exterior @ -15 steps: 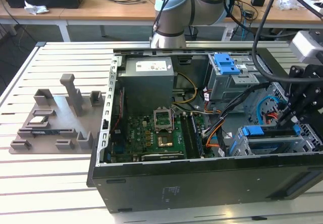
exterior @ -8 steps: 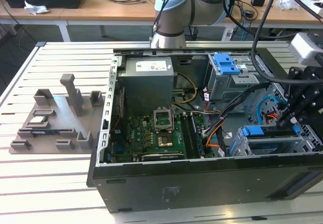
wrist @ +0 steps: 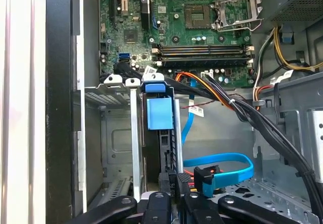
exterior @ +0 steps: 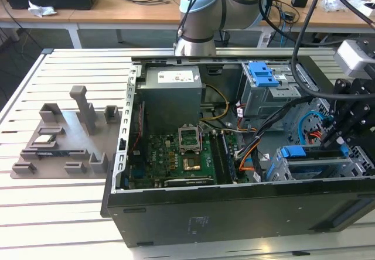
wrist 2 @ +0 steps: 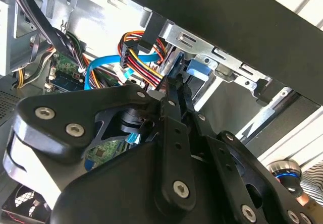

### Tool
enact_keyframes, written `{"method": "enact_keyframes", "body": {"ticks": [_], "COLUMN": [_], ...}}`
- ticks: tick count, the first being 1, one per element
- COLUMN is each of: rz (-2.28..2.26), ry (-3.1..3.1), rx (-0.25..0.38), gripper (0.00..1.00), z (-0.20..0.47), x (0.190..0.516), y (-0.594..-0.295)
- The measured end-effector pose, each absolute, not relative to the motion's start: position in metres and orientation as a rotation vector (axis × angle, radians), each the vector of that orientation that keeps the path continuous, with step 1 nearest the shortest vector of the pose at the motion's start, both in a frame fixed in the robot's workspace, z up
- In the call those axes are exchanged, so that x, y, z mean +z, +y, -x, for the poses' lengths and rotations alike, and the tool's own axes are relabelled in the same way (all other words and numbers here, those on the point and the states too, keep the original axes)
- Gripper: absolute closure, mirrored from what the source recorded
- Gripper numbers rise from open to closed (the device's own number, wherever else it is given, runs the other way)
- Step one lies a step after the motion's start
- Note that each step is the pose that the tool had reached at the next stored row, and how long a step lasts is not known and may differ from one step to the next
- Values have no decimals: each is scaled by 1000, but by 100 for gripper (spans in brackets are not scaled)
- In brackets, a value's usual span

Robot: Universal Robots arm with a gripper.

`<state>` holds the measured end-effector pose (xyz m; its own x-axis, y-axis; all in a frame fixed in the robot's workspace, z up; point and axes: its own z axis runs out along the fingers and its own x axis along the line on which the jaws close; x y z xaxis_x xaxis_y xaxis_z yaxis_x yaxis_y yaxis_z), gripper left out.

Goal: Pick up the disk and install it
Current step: 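Insert the first disk wire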

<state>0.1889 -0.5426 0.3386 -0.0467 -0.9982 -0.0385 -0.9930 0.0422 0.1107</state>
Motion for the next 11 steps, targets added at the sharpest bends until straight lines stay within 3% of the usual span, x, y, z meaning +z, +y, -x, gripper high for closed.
{"method": "enact_keyframes", "body": {"ticks": [9, 11], "rz": [-2134, -2135], "ry": [-2232, -2232], "rx": [-166, -166], "gripper": [83, 75], "z": [-188, -188], "x": [336, 335], "y": [-543, -543]}}
